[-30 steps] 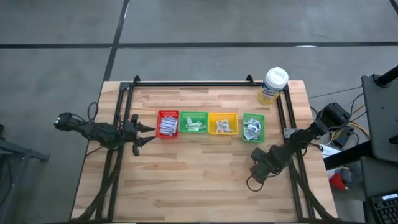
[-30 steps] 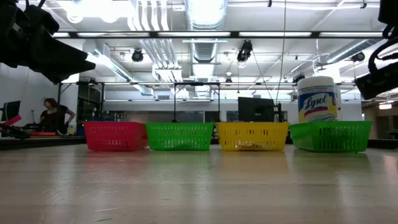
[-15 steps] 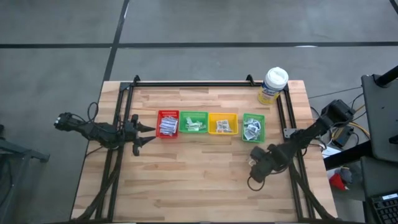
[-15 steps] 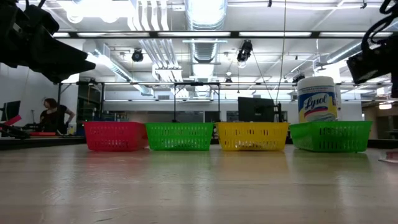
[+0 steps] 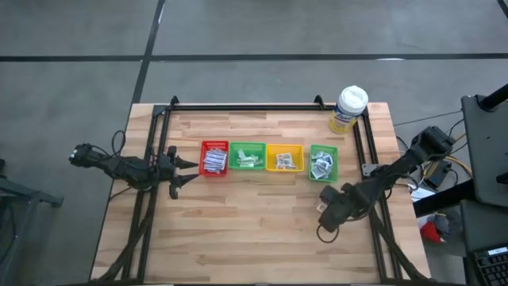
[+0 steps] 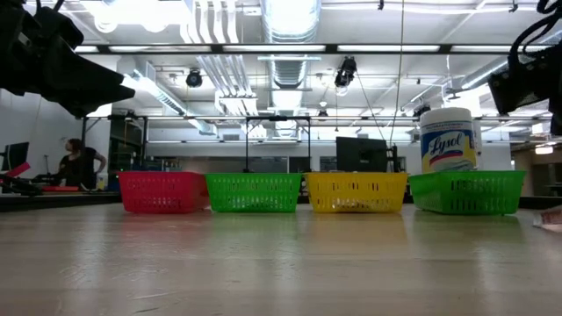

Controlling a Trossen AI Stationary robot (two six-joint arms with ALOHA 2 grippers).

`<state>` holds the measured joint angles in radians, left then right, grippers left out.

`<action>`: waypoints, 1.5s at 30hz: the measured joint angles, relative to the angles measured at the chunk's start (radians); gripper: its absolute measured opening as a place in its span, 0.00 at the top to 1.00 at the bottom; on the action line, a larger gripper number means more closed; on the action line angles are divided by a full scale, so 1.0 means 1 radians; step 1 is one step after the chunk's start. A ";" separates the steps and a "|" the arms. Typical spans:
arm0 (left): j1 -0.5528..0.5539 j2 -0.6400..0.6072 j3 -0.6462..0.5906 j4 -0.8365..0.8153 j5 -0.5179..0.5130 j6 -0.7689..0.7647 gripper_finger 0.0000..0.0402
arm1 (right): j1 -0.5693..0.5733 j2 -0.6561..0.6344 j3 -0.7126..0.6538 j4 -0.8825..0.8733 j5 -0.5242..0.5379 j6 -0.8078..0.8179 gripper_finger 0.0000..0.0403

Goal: Pick & Place First Aid Supplies
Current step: Put the orange ointment pack into the yellow bin

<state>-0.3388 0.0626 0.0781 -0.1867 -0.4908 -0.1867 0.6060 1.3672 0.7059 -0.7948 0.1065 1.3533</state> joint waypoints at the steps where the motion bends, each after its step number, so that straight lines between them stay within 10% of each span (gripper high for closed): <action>1: 0.000 0.000 0.000 0.000 0.000 0.000 0.53 | 0.000 0.008 0.000 0.000 -0.005 -0.002 0.98; 16: 0.000 0.000 0.000 0.000 0.000 0.000 0.53 | 0.001 0.102 -0.001 0.023 -0.054 -0.127 0.96; 32: 0.000 0.000 0.000 0.000 0.000 0.000 0.53 | -0.004 0.056 -0.001 0.190 -0.050 -0.222 0.71; 45: 0.000 0.000 0.000 0.001 0.000 0.000 0.53 | -0.011 0.073 0.077 0.110 -0.051 -0.297 0.75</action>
<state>-0.3389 0.0624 0.0781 -0.1856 -0.4911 -0.1867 0.5952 1.4400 0.7828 -0.6846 0.0556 1.0568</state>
